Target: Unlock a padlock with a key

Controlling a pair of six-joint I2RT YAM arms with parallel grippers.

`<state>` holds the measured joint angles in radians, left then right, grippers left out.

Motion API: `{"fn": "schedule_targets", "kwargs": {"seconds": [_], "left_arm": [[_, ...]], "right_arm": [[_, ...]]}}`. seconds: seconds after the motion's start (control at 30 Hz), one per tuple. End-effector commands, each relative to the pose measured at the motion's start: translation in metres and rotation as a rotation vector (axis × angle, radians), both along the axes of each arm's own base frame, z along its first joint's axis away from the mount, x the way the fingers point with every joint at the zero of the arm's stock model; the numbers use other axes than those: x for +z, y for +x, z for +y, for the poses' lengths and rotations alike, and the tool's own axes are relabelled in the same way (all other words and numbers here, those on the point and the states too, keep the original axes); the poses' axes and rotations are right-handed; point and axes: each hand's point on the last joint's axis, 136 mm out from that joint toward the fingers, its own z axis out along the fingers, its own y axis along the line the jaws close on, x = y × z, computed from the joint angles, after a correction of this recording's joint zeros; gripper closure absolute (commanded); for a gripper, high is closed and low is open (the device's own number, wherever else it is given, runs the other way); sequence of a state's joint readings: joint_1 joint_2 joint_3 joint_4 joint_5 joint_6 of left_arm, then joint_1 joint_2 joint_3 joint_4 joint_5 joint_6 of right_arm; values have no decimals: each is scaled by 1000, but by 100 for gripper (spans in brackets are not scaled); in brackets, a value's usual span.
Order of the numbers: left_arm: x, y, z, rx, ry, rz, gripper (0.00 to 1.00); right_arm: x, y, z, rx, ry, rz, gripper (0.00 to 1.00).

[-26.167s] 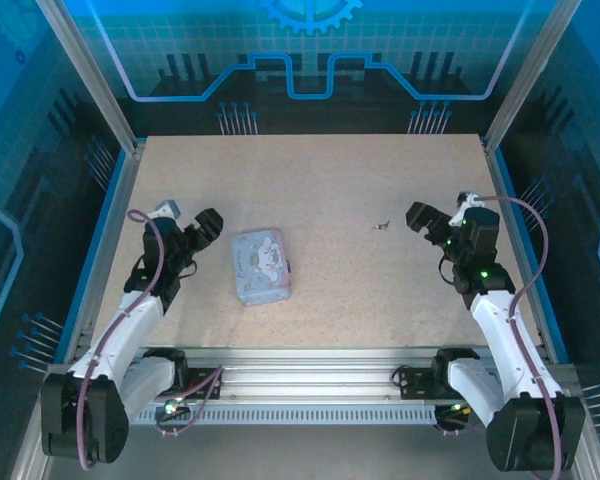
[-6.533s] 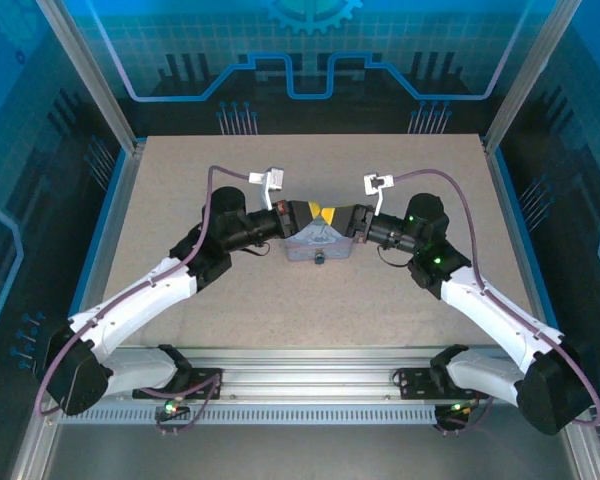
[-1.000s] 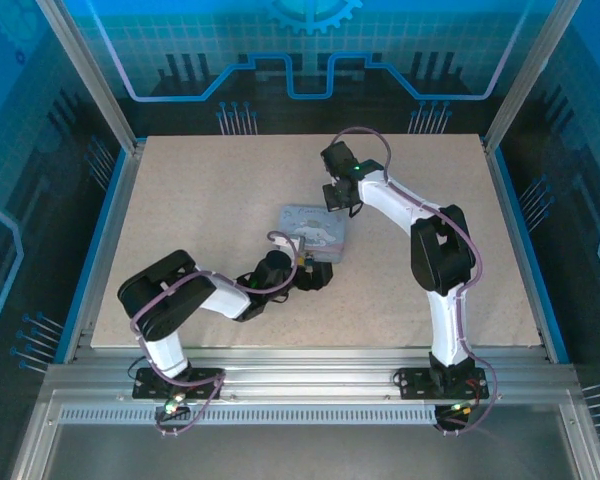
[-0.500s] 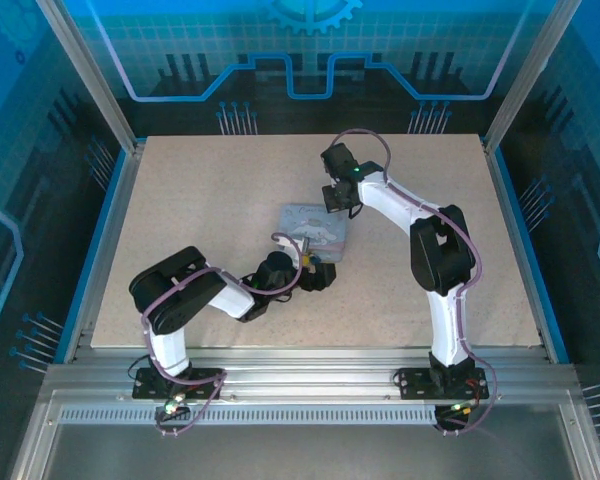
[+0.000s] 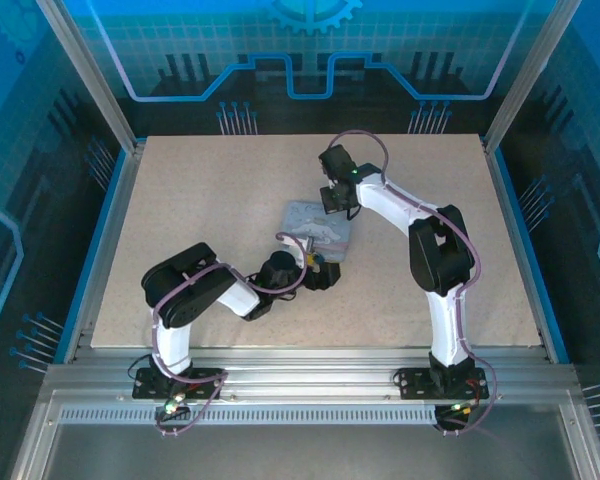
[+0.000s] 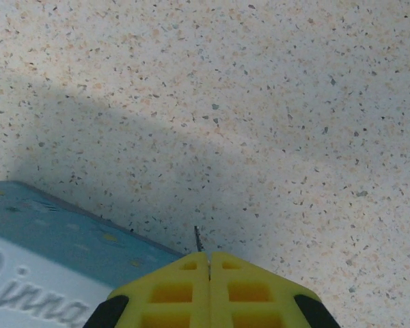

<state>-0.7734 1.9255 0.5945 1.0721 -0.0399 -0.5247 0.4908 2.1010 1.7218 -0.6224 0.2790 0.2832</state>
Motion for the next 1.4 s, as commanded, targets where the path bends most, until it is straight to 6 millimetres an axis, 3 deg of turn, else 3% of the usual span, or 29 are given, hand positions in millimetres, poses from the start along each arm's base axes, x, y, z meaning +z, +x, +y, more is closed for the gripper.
{"fn": "schedule_targets", "kwargs": {"seconds": [0.0,0.2,0.43,0.63,0.8,0.97,1.2,1.37], "left_arm": [[5,-3,-13,-53,-59,-16,5],[16,-10,-13,-97,-140,-44,15],[13,-11,-21,-137,-192,-3,27],[8,-7,-28,-140,-209,23,25],[6,-8,-33,-157,-229,45,16],[5,-9,-26,-145,-222,48,26],[2,-12,-20,-135,-215,58,25],[3,-11,-20,-135,-220,57,25]], "right_arm": [[-10,-10,6,17,1,34,100],[-10,-11,4,20,-7,33,100],[-5,-10,4,17,-2,24,100],[-4,-10,6,19,-3,23,100],[-7,-12,7,21,-6,28,100],[6,-8,0,17,-19,-3,100],[41,-1,-29,-47,-37,-64,100],[51,-7,-69,-151,-75,-79,100]]}}
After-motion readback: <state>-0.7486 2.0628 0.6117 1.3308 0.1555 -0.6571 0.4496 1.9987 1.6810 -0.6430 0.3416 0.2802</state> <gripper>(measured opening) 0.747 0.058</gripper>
